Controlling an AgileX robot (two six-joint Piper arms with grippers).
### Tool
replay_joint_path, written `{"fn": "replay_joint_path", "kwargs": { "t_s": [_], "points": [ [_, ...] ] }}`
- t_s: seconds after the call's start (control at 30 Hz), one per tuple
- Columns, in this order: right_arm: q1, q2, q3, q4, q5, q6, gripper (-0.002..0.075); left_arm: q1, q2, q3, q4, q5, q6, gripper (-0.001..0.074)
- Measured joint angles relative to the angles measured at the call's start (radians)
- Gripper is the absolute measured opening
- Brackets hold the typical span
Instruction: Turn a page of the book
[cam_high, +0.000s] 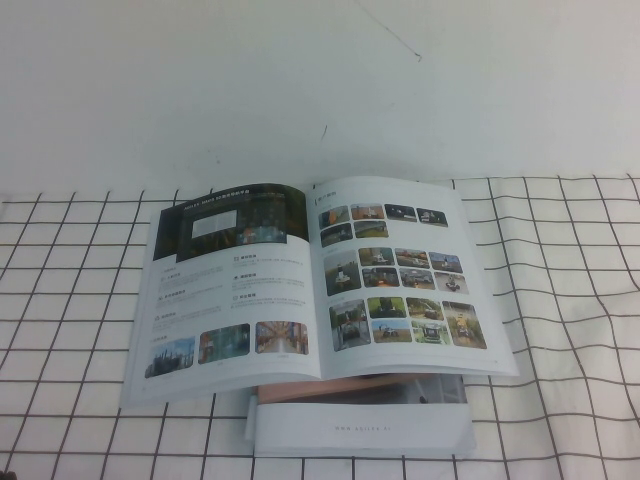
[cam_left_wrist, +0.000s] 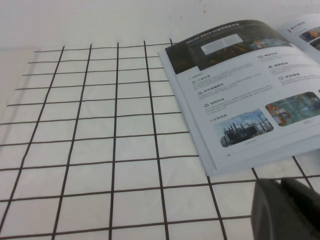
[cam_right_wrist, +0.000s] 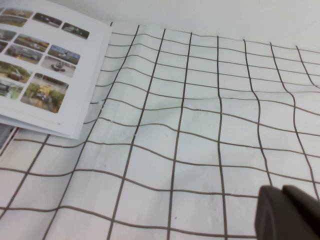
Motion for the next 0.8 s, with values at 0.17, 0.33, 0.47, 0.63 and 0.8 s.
{"fn": "replay_joint_path", "kwargs": {
  "t_s": [0.17,0.33,0.47,0.63,0.8],
  "points": [
    [0.0,0.0,0.0,0.0,0.0,0.0,-0.0002,0.0,0.0,0.0,0.0,0.0,0.0,-0.0002],
    [0.0,0.0,0.0,0.002,0.0,-0.002,-0.0002,-0.007,0.0,0.0,0.0,0.0,0.0,-0.0002],
    [0.0,0.0,0.0,0.002,0.0,-0.002,-0.0002,-0.05,0.0,0.0,0.0,0.0,0.0,-0.0002],
    [-0.001,0.0,0.0,0.002,0.0,-0.002,-0.0002,-0.064,0.0,0.0,0.0,0.0,0.0,-0.0002],
    [-0.001,0.0,0.0,0.002,0.0,-0.002,-0.0002,-0.062,0.0,0.0,0.0,0.0,0.0,-0.0002]
  ]
}}
